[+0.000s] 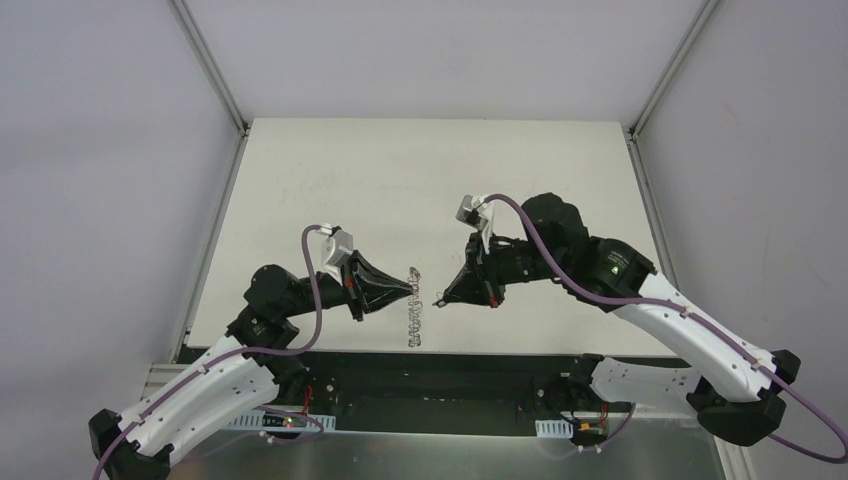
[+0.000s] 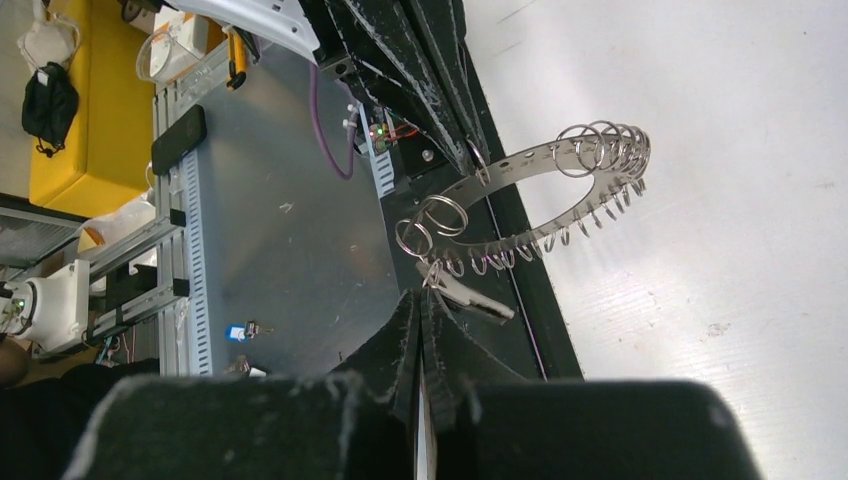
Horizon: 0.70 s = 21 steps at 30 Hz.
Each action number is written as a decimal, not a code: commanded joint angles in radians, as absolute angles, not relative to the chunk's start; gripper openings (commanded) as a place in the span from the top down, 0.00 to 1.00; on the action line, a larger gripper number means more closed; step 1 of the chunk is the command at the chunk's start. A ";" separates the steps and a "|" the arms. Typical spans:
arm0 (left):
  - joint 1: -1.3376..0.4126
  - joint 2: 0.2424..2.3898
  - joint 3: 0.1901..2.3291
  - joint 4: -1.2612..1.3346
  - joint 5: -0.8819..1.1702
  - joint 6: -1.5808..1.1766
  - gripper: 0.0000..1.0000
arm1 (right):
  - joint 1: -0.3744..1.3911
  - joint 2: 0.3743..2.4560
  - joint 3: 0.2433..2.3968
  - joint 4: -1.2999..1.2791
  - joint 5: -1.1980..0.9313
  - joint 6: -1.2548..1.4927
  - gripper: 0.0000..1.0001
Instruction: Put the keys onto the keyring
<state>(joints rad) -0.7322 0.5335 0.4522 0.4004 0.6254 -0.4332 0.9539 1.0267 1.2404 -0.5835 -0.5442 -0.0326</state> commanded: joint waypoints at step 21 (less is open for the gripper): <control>-0.759 0.553 0.399 0.651 0.845 -0.377 1.00 | 0.991 1.200 1.433 -0.772 -0.704 -0.182 1.00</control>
<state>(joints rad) -0.7475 0.5690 0.3996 0.5549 0.8082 -0.4053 0.9833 1.1782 1.3945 -0.7612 -0.6334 -0.1551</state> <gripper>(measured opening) 0.006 0.004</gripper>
